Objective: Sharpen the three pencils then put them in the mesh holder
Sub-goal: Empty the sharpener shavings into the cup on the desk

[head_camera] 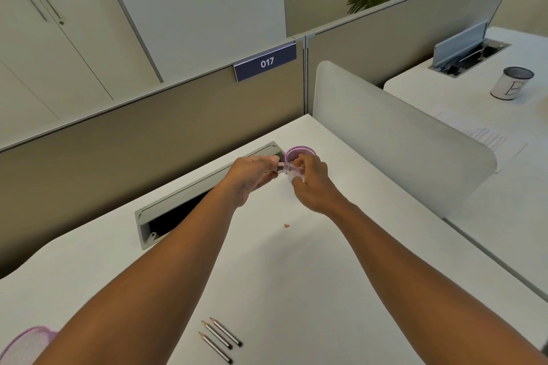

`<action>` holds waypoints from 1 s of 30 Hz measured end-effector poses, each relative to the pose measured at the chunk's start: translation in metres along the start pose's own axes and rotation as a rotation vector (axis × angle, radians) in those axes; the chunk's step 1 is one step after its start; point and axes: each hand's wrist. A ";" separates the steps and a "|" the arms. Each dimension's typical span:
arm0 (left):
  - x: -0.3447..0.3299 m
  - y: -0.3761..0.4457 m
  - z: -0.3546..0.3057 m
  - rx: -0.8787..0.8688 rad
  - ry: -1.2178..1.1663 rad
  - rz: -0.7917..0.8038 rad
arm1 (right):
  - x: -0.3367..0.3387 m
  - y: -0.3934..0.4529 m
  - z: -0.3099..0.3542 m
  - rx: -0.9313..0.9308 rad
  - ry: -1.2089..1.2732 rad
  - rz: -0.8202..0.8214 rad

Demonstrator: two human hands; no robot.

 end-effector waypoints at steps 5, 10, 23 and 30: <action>0.003 -0.016 0.007 -0.021 0.069 0.031 | -0.004 -0.014 0.010 0.011 0.020 0.033; 0.009 -0.031 0.013 -0.071 0.121 0.050 | -0.011 -0.028 0.016 -0.020 0.023 0.090; 0.030 -0.074 0.037 -0.215 0.194 0.148 | -0.029 -0.060 0.042 -0.337 0.448 0.282; 0.036 -0.097 0.056 -0.244 0.206 0.185 | -0.048 -0.077 0.049 -0.470 0.596 0.317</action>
Point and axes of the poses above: each hand's wrist, its own y-axis towards the middle knuckle, its own x-axis out of the back of the hand, z = x × y, and after that the axes turned 5 degrees about y, right-handed
